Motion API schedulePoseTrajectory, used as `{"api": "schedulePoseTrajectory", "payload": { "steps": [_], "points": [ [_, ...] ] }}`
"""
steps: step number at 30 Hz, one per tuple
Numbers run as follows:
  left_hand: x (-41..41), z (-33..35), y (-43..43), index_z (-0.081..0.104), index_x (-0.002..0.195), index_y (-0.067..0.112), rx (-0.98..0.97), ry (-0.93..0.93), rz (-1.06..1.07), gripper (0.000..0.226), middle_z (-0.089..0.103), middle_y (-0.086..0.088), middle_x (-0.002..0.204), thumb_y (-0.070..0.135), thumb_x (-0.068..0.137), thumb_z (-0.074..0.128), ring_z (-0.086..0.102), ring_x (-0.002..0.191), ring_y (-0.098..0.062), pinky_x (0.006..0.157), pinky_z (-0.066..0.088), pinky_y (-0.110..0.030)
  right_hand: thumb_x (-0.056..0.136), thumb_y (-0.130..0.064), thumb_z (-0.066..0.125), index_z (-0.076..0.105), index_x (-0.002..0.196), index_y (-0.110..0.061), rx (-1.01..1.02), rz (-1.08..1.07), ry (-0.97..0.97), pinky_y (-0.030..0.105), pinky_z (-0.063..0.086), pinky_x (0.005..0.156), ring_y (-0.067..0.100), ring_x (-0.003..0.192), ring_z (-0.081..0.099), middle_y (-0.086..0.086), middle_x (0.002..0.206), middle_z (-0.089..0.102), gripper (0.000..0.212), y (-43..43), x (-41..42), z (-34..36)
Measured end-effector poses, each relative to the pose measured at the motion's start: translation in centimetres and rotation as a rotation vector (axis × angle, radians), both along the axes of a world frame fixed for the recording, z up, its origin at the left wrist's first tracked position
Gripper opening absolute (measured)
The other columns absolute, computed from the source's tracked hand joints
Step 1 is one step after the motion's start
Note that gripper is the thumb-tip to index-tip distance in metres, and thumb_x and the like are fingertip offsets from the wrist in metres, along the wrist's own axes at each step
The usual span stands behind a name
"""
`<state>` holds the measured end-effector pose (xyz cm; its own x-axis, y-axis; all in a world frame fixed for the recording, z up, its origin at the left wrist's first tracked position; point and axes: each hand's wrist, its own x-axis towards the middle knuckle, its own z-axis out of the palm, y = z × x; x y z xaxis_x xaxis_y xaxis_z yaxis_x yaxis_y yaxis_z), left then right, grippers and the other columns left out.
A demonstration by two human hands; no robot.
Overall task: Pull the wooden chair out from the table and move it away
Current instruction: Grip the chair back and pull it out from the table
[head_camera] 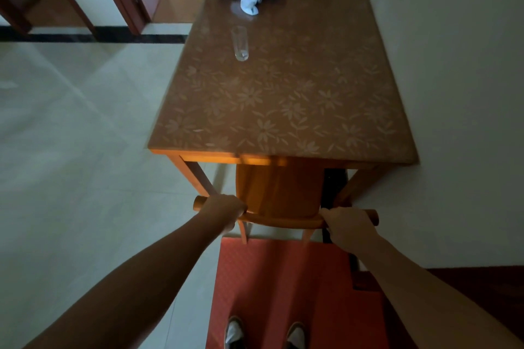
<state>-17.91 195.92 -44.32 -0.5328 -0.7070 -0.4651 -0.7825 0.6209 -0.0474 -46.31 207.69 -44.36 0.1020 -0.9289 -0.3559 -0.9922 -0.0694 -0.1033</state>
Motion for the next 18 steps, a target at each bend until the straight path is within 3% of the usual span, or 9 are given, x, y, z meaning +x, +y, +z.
{"api": "schedulePoseTrajectory", "payload": {
  "steps": [4,11,18],
  "points": [
    [0.9,1.3,1.6,0.069,0.116,0.021,-0.015,0.026,-0.057,0.027,0.069,0.001,0.091,0.01,0.092,0.068,0.068,0.076,-0.017,0.05,0.037,-0.019,0.092,-0.024,0.054,0.052,0.099,-0.021,-0.002,0.016,-0.015,0.032,0.04,0.061,0.021,0.078,0.066,0.002,0.091,0.067,0.007,1.8,0.1,1.2],
    [2.4,4.5,6.0,0.067,0.105,0.023,-0.021,0.073,-0.032,0.018,0.048,0.011,0.07,0.012,0.091,0.068,0.054,0.068,-0.011,0.045,0.025,-0.018,0.094,-0.023,0.05,0.051,0.107,-0.021,0.007,0.029,0.008,0.034,0.045,0.064,0.024,0.081,0.066,0.003,0.095,0.067,0.014,6.1,1.4,3.6],
    [2.7,6.8,7.0,0.065,0.107,0.021,-0.046,0.104,-0.07,0.012,0.069,-0.001,0.097,0.02,0.095,0.063,0.07,0.092,-0.02,0.065,0.046,-0.026,0.094,-0.025,0.051,0.053,0.11,-0.019,-0.056,0.029,-0.018,0.032,0.04,0.065,0.024,0.086,0.067,0.004,0.101,0.069,0.018,7.1,1.5,5.5]
  ]
}}
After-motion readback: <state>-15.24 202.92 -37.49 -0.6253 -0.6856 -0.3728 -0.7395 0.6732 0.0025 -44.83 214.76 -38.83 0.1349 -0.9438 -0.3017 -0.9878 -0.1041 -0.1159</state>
